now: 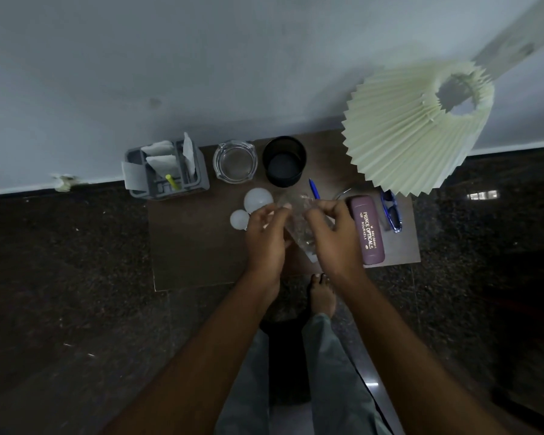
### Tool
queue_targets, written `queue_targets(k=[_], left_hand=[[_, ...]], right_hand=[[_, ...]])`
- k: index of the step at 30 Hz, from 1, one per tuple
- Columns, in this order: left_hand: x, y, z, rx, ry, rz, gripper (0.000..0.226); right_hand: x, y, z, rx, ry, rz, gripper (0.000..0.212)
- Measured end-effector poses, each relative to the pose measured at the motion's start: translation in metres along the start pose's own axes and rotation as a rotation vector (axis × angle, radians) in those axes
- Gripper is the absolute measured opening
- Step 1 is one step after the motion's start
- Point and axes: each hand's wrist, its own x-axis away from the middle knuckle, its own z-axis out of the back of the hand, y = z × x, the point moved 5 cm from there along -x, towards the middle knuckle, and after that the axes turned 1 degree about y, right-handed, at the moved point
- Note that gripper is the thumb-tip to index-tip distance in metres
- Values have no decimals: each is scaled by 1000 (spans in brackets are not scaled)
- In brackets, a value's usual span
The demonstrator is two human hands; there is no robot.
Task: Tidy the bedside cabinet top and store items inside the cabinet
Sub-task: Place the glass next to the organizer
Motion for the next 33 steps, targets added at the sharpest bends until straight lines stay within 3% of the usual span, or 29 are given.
queue_targets(k=[3, 11, 15, 23, 33], left_hand=[[0, 1, 5, 4, -94, 164, 40], [-20, 40, 40, 42, -150, -29, 16], [-27, 64, 50, -27, -193, -111, 25], [-41, 111, 58, -301, -129, -387, 63], [-64, 122, 63, -451, 5, -524, 61]], right_hand=[[19, -8, -7, -110, -145, 73, 33], [-4, -25, -51, -73, -371, 90, 69], [-24, -41, -72, 78, -469, 182, 74], [-45, -74, -94, 262, -361, 405, 78], [-55, -83, -117, 409, -202, 550, 68]])
